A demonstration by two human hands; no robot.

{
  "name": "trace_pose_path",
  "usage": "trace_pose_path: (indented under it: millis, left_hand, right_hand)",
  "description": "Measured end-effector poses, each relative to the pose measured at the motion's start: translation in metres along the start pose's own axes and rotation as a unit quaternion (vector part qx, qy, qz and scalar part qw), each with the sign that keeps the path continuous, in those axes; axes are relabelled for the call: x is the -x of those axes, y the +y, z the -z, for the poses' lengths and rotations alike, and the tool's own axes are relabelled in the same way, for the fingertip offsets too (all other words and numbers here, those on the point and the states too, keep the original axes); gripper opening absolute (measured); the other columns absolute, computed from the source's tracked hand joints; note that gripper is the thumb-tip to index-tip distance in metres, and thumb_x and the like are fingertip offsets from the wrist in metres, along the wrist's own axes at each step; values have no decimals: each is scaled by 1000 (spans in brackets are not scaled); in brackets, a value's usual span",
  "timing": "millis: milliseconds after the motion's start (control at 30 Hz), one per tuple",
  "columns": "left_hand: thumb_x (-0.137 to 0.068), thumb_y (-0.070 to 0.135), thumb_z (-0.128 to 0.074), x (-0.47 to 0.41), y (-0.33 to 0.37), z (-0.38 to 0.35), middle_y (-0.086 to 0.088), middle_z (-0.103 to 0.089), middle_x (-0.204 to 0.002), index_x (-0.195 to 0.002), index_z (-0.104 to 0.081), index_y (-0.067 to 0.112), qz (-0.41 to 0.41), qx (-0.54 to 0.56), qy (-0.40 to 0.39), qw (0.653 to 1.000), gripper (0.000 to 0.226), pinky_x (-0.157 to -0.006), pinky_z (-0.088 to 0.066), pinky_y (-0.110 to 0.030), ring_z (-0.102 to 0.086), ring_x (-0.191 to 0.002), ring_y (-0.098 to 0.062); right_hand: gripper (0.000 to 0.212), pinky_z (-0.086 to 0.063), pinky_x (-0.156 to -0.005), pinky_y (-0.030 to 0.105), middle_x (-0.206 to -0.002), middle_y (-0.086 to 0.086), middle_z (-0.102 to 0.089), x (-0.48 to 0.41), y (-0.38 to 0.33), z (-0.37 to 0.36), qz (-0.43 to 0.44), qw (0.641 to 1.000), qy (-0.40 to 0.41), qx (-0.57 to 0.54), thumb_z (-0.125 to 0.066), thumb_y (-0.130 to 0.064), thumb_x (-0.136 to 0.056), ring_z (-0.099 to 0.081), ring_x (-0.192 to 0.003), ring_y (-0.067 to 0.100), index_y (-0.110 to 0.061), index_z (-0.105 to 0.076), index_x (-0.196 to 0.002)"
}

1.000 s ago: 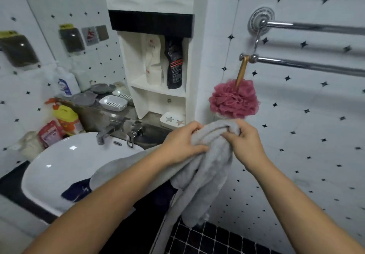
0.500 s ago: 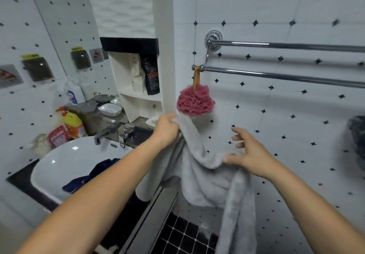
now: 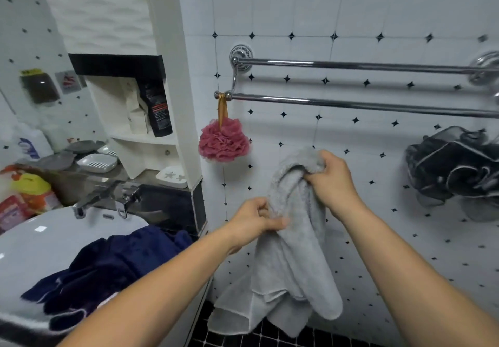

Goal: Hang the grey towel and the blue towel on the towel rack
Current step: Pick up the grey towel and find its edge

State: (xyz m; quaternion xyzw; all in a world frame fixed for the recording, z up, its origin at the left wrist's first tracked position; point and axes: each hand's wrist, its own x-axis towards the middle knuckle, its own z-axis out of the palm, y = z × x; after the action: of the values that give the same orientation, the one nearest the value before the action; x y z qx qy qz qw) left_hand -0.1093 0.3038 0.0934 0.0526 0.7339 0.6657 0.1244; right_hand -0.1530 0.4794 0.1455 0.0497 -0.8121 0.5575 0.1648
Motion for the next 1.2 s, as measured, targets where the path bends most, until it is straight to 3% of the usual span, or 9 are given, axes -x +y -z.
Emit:
trace_pose_path:
  millis: [133, 267, 367, 533, 700, 833, 967, 1100, 1200]
  left_hand:
    - [-92, 2, -57, -9, 13, -11, -1, -69, -66, -93, -62, 6, 10, 144, -31, 989, 6, -48, -51, -20, -65, -55, -9]
    - [-96, 2, -51, -22, 64, -14, -11, -71, -72, -104, -63, -5, -28, 293, -27, 955, 16, -55, -56, -26, -68, -60, -18]
    - [-94, -3, -46, -34, 94, -21, -8, -55, -63, -88, -58, 1, 6, 297, 30, 954, 14, -49, -46, -24, -54, -54, -19]
    - [-87, -13, -37, -46, 106, -36, -10, -46, -73, -82, -55, 5, 63, 314, 132, 938, 25, -69, -41, -38, -48, -72, -23]
    - [-83, -15, -42, -41, 117, -54, -6, -52, -66, -69, -57, 2, 43, 225, 194, 954, 26, -29, -31, -14, -41, -50, -16]
    - [-82, -14, -43, -37, 111, -67, -6, -46, -59, -64, -50, 7, 62, 271, 144, 950, 29, -42, -40, -20, -45, -42, -16]
    - [-92, -2, -43, -33, 96, -56, -19, -52, -84, -85, -54, 3, 39, 312, 17, 949, 14, -93, -47, -53, -51, -83, -31]
    - [-77, 2, -62, -16, 55, -31, -7, -74, -87, -103, -69, 7, -64, 186, -11, 980, 27, -73, -56, -29, -65, -83, -23]
    - [-71, 16, -75, 3, 22, -18, 14, -68, -116, -125, -57, 27, -166, -22, -82, 982, 58, -89, -51, -19, -64, -107, -5]
  right_hand:
    - [24, -53, -83, 41, -94, -1, -70, -5, 4, 0, -17, 1000, -7, 10, -71, -21, -70, -66, -95, 25, -24, -62, -92]
    - [82, -41, -104, 35, -142, -1, -37, 9, 6, 12, 56, 989, -52, 125, -77, -27, -74, -44, -127, 11, -28, -33, -143]
    - [97, -33, -109, 24, -145, -23, -18, 42, 1, 28, 147, 976, -110, 116, -78, -25, -72, -27, -133, -9, -47, -19, -147]
    - [73, -38, -99, 9, -140, -14, -43, 103, -6, 43, 118, 985, -122, -29, -71, -57, -74, -40, -127, -13, -37, -42, -138]
    - [69, -55, -81, 26, -119, -5, -66, 104, -12, 26, 37, 988, -66, -136, -83, -14, -72, -64, -109, 9, -18, -50, -132]
    - [15, -52, -56, 21, -71, -5, -70, 86, -14, 14, -62, 982, 77, -161, -69, 2, -80, -65, -68, 10, -10, -65, -88]
    - [16, -53, -48, 26, -67, 7, -71, 59, -22, 14, -162, 923, 116, -330, -60, 10, -84, -66, -57, 17, -2, -69, -89]
    - [17, -53, -51, 32, -73, 21, -59, 34, -26, 13, -236, 864, 154, -418, -54, 15, -84, -59, -59, 27, 9, -62, -99]
    - [16, -55, -46, 30, -61, 13, -58, 21, -30, 6, -253, 822, 190, -473, -53, 16, -86, -60, -48, 20, 2, -60, -85]
